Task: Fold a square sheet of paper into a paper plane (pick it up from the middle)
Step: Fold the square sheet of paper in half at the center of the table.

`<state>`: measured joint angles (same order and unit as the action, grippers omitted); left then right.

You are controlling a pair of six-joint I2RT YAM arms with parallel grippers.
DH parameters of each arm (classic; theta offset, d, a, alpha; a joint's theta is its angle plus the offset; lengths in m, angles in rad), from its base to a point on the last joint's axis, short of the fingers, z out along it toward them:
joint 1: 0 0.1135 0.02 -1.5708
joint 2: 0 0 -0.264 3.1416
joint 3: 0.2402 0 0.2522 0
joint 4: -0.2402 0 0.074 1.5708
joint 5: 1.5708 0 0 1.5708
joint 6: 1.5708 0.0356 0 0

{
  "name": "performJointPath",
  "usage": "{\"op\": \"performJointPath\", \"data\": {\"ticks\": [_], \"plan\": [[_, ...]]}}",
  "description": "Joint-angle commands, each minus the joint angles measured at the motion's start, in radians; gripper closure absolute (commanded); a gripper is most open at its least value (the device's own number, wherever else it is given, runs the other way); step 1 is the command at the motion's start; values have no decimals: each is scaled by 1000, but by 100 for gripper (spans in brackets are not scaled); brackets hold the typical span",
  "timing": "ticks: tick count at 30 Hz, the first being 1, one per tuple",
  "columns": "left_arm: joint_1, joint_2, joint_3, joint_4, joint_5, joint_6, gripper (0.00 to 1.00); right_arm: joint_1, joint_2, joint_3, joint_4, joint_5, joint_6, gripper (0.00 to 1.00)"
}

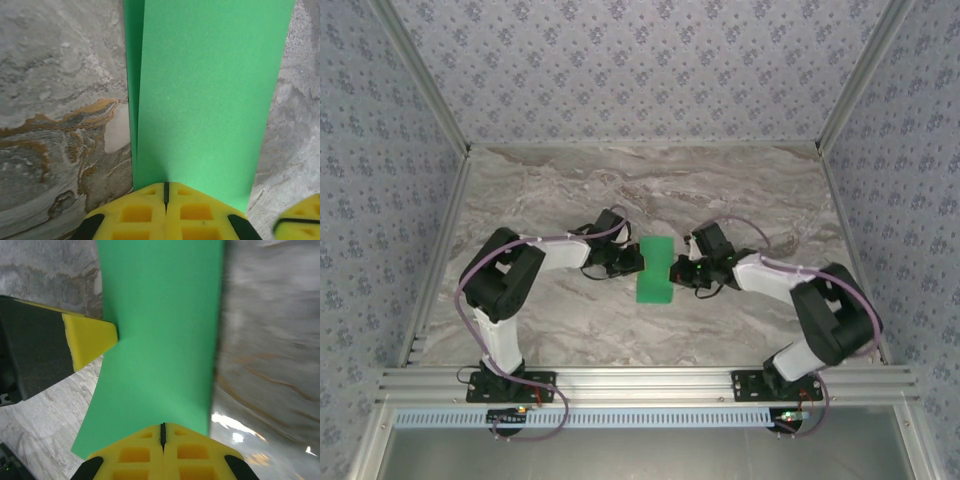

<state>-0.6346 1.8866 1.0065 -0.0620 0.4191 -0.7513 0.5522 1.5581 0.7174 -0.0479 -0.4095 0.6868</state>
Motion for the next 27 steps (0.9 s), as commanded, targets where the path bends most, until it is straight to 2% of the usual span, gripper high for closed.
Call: {"op": "performJointPath", "data": {"ticks": [1,6,11,20,27], "plan": [[19,54,-49,-219,-174,38,100,22,65,30,72,-58,-13,100],[19,58,-61,-212,-176,31,100,36,110,-6,99,-92,-22,100],[23,69,-65,-208,-183,23,100,37,103,-92,54,-95,-49,100],[35,78,-71,-191,-181,23,100,43,17,-259,23,-129,-57,100],[36,77,-59,-185,-194,33,100,44,-98,-238,-84,-153,-155,100]]}}
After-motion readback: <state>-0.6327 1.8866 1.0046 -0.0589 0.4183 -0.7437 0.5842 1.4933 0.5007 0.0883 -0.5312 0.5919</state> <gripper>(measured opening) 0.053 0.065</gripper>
